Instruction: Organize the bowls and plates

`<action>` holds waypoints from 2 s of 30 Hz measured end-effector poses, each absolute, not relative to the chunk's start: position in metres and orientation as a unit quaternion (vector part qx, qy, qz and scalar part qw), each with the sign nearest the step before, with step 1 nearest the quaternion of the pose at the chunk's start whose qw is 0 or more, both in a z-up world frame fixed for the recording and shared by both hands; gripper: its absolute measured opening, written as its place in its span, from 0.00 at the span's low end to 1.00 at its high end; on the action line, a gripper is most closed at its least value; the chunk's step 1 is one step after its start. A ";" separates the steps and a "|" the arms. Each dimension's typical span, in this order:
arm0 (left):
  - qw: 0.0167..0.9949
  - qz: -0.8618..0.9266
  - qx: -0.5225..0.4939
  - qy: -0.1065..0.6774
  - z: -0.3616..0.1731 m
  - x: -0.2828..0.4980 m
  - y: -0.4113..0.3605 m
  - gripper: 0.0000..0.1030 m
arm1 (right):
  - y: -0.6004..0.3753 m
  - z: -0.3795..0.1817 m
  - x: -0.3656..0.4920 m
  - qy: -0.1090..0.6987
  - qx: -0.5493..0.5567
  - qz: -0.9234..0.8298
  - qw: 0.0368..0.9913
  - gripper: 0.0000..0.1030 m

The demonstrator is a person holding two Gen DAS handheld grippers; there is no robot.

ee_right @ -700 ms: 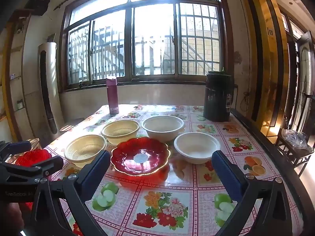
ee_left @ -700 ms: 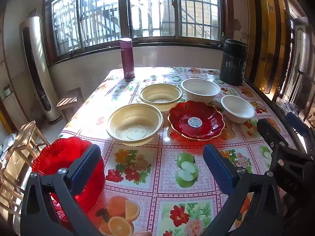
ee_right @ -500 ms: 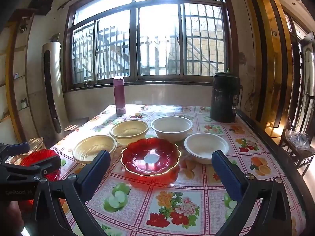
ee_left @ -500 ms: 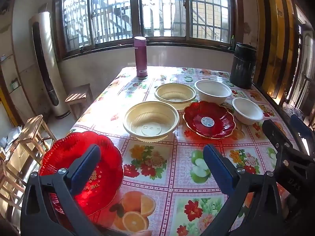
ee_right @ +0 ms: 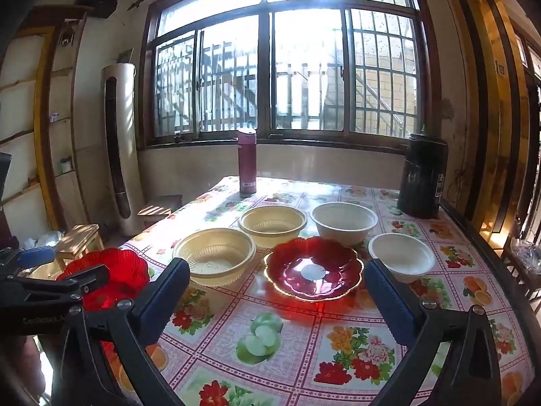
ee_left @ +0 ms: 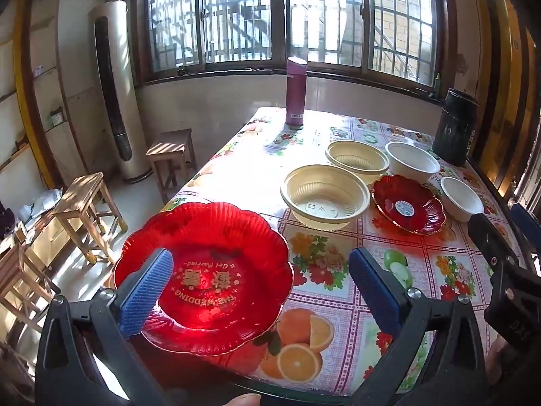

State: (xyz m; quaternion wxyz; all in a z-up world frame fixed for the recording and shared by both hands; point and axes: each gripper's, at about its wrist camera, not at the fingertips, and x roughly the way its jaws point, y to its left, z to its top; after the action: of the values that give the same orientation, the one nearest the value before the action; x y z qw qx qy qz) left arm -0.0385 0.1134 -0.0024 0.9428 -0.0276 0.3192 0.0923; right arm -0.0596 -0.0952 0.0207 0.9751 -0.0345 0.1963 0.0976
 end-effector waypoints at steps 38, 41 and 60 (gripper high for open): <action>0.916 0.218 -0.056 0.331 -0.037 -0.056 0.231 1.00 | 0.041 -0.011 -0.040 0.244 -0.093 0.216 0.941 1.00; 0.913 0.226 -0.056 0.333 -0.040 -0.057 0.238 1.00 | 0.049 -0.016 -0.034 0.251 -0.094 0.222 0.937 1.00; 0.885 0.224 -0.072 0.402 -0.069 -0.047 0.282 1.00 | 0.048 -0.051 0.014 0.330 -0.072 0.218 0.916 1.00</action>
State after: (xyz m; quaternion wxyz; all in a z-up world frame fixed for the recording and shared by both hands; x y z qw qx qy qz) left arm -0.0468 0.2823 -0.0687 0.8850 -0.0716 0.4018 0.2241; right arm 0.0142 0.0476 -0.0507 0.9155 -0.0719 0.3304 0.2179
